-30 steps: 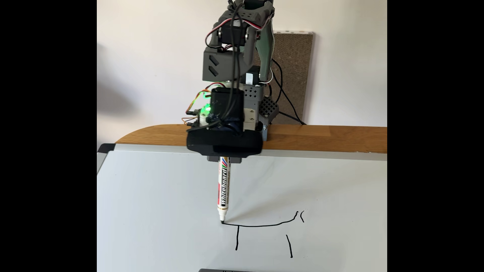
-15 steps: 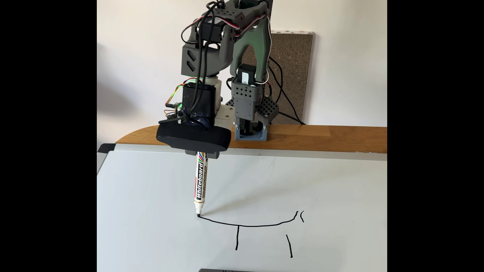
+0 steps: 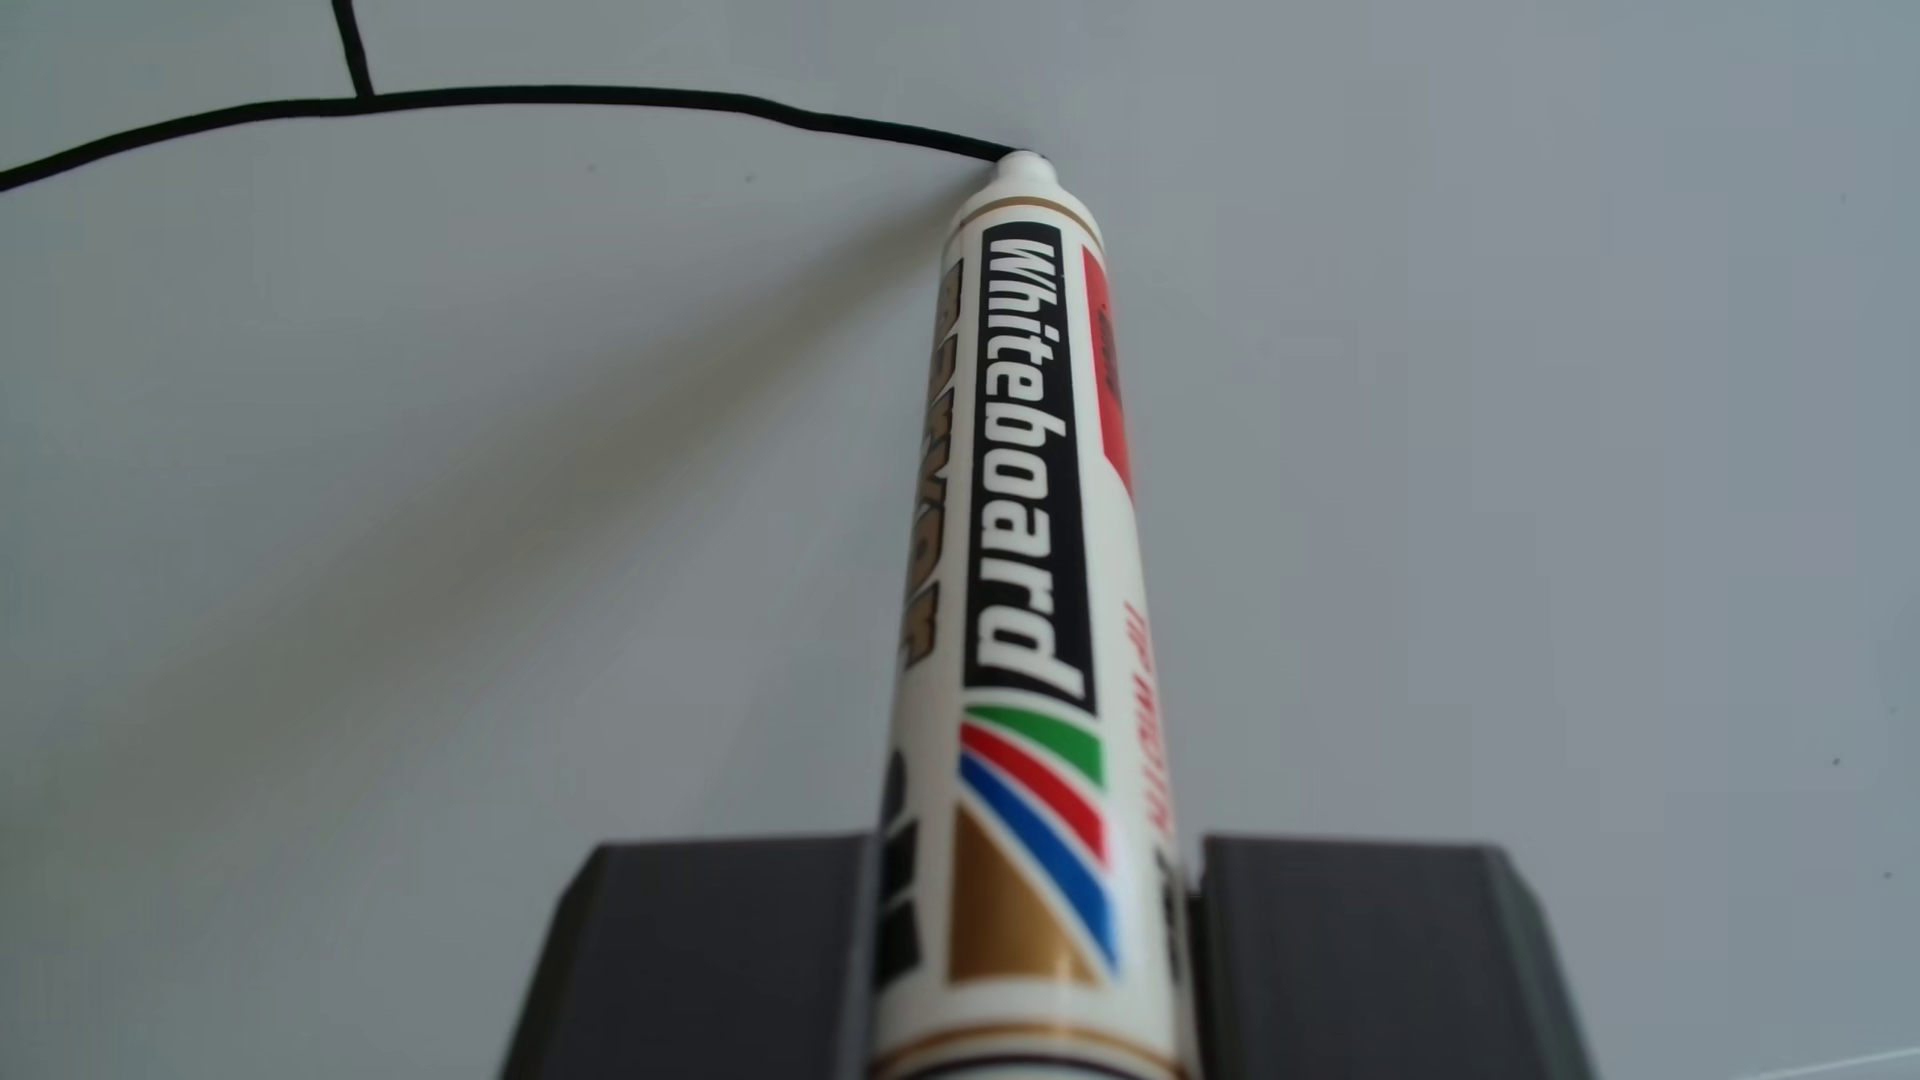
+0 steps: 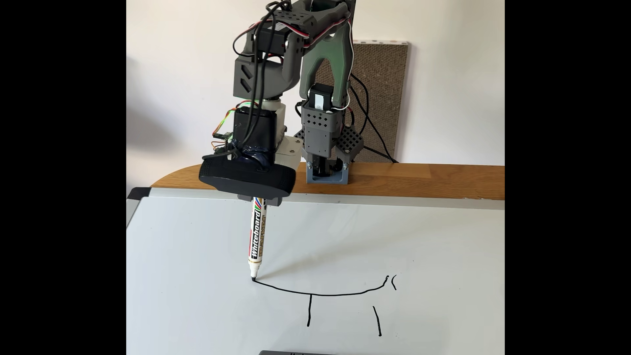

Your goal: Draw a face

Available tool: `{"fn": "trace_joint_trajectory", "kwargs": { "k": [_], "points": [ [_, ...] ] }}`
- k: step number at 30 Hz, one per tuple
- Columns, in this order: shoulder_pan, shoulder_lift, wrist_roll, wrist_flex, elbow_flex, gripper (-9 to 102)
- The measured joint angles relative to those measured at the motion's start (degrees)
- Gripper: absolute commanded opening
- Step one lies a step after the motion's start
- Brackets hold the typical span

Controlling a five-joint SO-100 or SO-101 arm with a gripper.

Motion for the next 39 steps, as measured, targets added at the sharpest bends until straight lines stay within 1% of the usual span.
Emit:
{"fn": "trace_joint_trajectory", "kwargs": {
  "k": [2, 8, 12, 17, 20, 23, 29, 35, 39],
  "points": [
    [-1.9, 1.5, 1.8, 0.1, 0.1, -1],
    [-12.1, 9.7, 6.7, 0.3, 0.1, -1],
    [-15.2, 16.6, 8.3, 0.4, 0.3, -1],
    [-18.5, 29.4, 8.7, 2.5, 1.8, -1],
    [-21.7, 39.6, 8.7, 2.5, 7.1, -1],
    [-22.3, 51.3, 8.7, 2.5, 14.0, -1],
    [-22.8, 69.7, 9.4, 2.5, 22.3, -1],
    [-22.7, 80.1, 11.2, 3.0, 23.6, -1],
    [-23.4, 83.1, 11.5, 3.1, 24.4, -1]
  ]
}}
